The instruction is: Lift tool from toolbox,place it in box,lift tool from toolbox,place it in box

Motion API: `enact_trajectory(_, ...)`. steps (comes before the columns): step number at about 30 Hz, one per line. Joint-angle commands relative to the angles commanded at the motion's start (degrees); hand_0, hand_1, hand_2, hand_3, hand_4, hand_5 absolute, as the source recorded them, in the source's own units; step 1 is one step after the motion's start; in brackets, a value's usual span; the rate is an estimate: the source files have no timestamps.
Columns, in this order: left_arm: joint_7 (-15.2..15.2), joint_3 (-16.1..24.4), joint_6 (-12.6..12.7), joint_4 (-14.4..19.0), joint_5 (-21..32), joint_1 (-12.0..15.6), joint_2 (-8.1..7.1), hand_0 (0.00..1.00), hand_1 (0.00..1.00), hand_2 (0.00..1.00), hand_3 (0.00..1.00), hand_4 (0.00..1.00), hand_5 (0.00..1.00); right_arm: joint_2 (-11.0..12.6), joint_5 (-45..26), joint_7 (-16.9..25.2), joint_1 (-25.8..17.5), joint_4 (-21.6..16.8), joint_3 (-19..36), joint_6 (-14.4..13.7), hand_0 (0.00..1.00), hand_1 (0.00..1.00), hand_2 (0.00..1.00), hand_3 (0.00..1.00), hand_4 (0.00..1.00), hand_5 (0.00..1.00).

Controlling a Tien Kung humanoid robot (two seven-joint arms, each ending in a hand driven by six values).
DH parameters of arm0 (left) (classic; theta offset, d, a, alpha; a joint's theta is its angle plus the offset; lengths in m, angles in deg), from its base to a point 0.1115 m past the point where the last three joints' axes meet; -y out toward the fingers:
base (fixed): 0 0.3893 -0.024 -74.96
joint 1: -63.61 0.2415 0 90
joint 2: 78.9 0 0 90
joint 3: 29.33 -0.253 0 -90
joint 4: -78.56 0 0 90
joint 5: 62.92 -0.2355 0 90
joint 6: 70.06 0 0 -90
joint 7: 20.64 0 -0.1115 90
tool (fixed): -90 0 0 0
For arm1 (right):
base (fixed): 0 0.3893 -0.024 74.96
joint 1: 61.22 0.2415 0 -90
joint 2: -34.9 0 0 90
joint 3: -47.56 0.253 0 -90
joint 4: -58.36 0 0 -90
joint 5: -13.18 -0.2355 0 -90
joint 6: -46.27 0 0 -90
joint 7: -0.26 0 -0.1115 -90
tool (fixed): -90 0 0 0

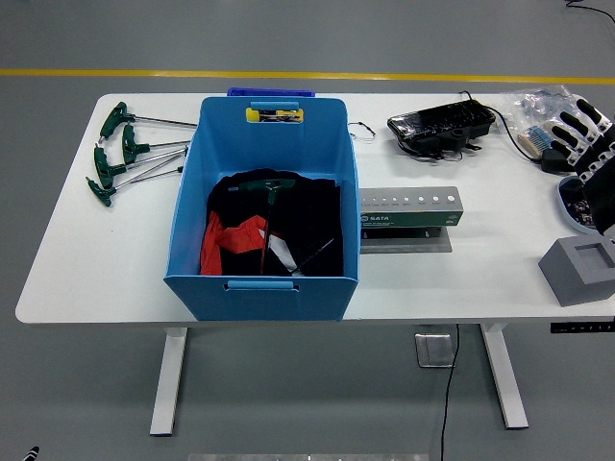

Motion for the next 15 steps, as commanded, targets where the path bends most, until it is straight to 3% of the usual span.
enact_trajectory(15, -0.2, 0.1, 0.0, 0.0, -0.4, 0.0, 0.03, 0.940, 0.952, 0.951, 0.801, 0.785, 0.669, -0.1, 0.3, -0.3, 0.0, 0.0, -0.1, 0.3, 0.922, 0.878, 0.895, 0.940, 0.998, 0.998)
